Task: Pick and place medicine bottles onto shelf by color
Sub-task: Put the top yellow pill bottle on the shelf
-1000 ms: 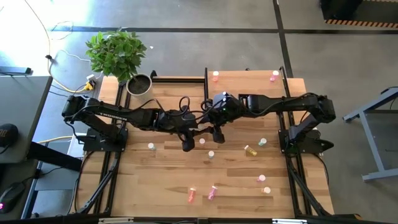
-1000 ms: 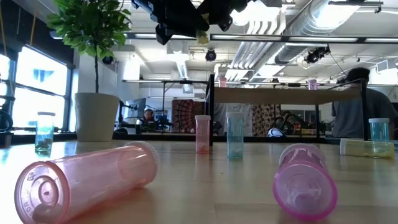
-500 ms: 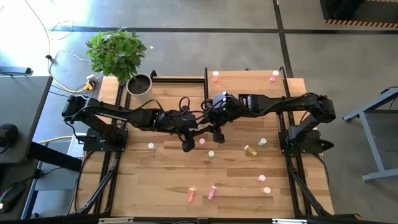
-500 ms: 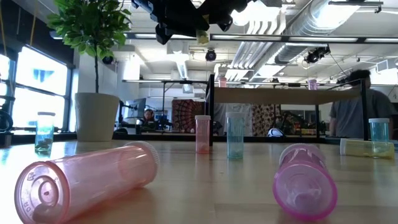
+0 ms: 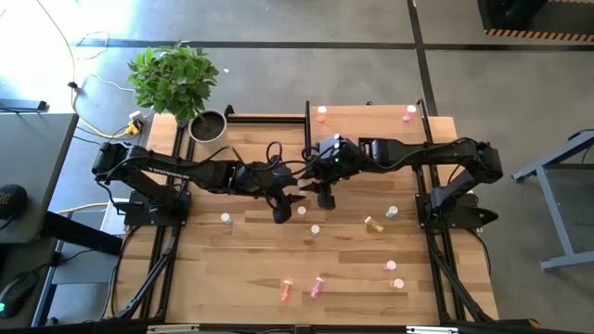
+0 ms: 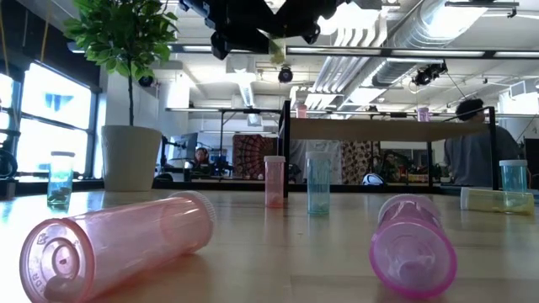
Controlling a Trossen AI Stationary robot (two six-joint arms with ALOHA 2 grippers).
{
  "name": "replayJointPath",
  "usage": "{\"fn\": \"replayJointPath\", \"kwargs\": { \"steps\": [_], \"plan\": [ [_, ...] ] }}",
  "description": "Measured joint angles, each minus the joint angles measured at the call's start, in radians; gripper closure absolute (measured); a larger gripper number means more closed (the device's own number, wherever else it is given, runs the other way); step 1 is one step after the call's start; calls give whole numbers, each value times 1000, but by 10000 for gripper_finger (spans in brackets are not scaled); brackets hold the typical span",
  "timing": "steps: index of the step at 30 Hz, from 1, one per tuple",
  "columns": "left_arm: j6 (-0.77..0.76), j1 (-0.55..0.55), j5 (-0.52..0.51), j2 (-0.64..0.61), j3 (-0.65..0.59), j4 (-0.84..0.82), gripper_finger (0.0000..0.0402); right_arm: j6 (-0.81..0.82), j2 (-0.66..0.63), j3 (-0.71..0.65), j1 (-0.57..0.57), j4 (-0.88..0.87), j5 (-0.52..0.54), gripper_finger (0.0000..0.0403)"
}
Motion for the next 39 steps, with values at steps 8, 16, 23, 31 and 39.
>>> {"fn": "replayJointPath", "kwargs": {
  "steps": [8, 16, 23, 31, 39],
  "plan": [
    [66, 57, -10, 0, 58, -72, 183, 26, -61, 0, -55, -29, 58, 292],
    [176, 126, -7, 0, 147, -140, 181, 26, -184, 0, -133, -32, 156, 293],
    [282, 183, -7, 0, 205, -160, 183, -6, -319, 0, -194, -30, 353, 293],
    [336, 283, 115, -12, 209, -174, 186, -38, -470, 0, -236, -29, 617, 293],
    [336, 363, 206, -16, 209, -191, 186, 112, -550, -104, -295, -123, 698, 293]
  ]
}}
